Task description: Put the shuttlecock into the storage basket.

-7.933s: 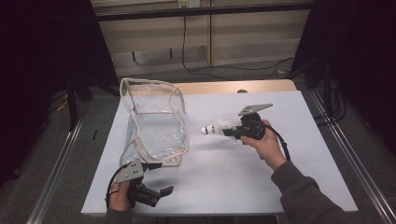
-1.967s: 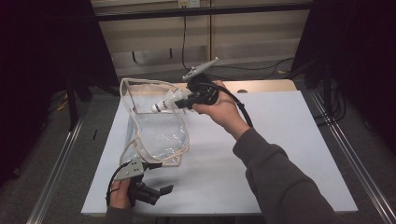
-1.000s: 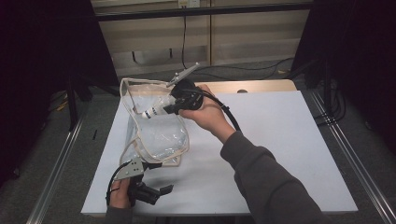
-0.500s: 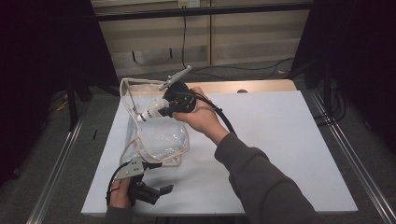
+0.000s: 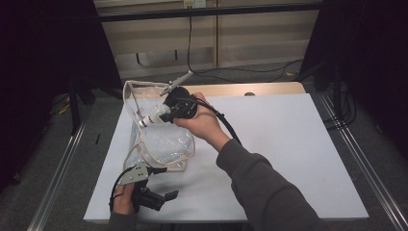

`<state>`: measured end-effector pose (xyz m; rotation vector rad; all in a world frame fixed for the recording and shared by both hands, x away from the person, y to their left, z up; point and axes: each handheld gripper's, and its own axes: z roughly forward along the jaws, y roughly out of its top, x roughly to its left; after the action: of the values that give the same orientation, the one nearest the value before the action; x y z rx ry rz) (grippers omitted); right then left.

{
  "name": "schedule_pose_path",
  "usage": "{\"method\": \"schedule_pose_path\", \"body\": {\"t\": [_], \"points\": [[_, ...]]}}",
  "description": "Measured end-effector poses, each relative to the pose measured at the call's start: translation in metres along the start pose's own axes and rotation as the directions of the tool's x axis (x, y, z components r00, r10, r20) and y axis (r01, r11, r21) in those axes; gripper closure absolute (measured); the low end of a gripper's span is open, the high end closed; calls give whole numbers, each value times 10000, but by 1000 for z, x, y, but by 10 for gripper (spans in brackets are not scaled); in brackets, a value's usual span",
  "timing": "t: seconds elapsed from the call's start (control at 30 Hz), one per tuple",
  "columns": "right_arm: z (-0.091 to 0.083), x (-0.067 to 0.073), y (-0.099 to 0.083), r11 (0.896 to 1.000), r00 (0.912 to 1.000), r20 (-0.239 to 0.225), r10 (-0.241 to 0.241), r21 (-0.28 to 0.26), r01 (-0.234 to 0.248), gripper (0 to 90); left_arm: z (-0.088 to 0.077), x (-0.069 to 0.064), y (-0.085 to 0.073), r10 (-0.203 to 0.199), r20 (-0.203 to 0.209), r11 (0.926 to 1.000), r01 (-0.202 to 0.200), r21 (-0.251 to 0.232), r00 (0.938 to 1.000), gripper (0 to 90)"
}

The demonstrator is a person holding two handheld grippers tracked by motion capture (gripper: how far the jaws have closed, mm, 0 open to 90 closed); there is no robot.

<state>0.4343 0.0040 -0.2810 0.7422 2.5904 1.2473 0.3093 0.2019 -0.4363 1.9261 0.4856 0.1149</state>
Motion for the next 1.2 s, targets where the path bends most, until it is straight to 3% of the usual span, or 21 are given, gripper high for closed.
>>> {"method": "schedule_pose_path", "body": {"t": [1.2], "points": [[35, 4, -9, 9979, 9991, 372, 210, 609, -233, 884, 1, 0, 0, 52, 49, 10000, -52, 37, 10000, 40]]}}
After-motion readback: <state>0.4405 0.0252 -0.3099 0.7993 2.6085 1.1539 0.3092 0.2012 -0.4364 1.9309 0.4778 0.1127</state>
